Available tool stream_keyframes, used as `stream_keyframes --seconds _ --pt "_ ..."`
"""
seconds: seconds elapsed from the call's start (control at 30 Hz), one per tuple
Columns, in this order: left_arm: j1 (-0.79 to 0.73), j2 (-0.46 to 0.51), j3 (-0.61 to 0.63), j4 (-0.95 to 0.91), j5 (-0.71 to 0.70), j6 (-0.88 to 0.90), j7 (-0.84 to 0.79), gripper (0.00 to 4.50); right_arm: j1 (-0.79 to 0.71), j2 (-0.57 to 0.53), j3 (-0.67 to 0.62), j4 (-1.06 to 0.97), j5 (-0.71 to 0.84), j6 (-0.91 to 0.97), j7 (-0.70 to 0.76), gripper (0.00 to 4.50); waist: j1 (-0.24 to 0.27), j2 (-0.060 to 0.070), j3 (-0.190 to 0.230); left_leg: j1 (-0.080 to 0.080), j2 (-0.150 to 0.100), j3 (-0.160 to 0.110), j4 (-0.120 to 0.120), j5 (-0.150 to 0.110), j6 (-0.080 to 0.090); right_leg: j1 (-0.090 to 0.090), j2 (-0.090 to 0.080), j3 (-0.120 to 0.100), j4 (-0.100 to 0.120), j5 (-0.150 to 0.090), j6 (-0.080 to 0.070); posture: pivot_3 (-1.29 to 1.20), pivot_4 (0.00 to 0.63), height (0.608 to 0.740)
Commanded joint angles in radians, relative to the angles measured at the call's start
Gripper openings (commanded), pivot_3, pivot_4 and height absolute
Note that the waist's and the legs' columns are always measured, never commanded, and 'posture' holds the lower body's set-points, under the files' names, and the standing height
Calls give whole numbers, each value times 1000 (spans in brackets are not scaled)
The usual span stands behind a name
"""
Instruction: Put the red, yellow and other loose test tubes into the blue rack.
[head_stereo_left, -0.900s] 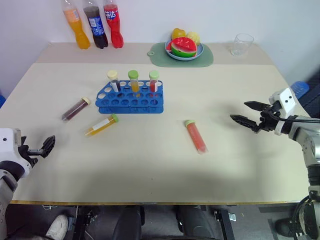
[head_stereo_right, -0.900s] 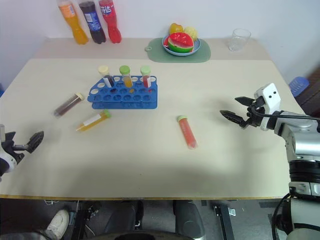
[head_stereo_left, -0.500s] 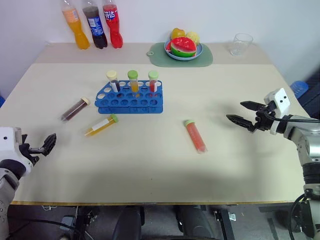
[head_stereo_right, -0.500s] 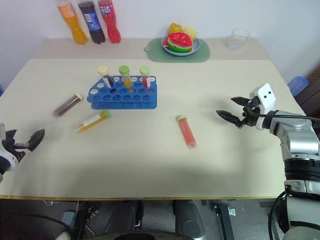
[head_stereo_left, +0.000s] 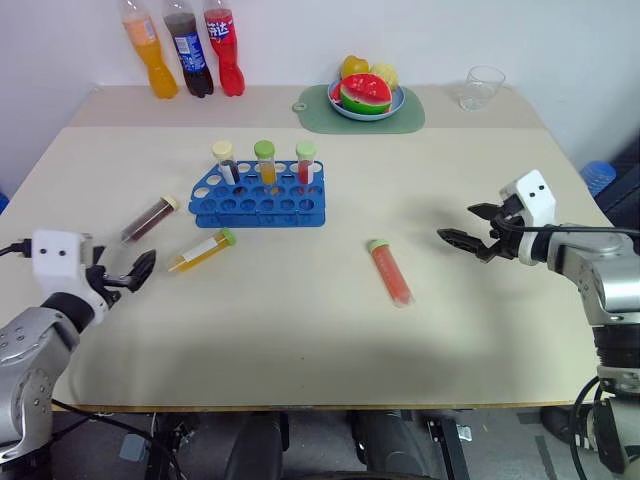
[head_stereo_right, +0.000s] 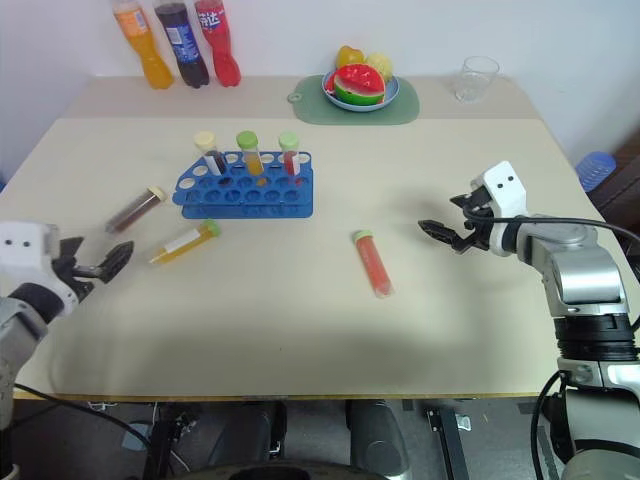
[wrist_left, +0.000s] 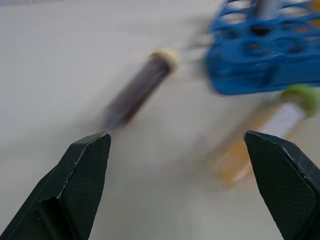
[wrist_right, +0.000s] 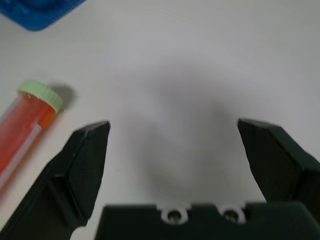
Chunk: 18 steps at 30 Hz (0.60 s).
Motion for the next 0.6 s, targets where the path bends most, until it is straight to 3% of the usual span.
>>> stream_keyframes --seconds 0.03,0.17,0.23,0.4,0.6 --pt "-43 -22 -82 -54 -22 -25 -22 4349 -80 0 -3 -149 88 335 -52 4500 2 0 0 0 0 0 0 0 0 0 0 0 0 0 0 0 150 734" --pt "-47 -4 -273 -95 15 -75 -128 4349 -174 47 23 -253 192 693 -100 4500 2 0 0 -1 0 -1 0 0 0 0 0 0 -1 0 0 0 150 734" --pt "-32 15 -361 -116 21 -120 -211 4349 -221 80 44 -241 245 783 -166 4500 1 0 0 -2 0 -1 0 0 0 -1 0 0 -1 0 0 0 150 734" --pt "-9 33 -476 -141 28 -192 -331 4349 -296 99 122 -105 431 795 -361 4500 1 0 0 -3 0 -1 0 0 0 -2 0 0 -1 0 0 0 150 734" --pt "47 53 -571 -146 88 -271 -386 4349 -447 195 210 141 644 795 -662 4500 -9 0 0 -4 0 0 0 0 0 -4 1 0 0 0 0 0 150 734"
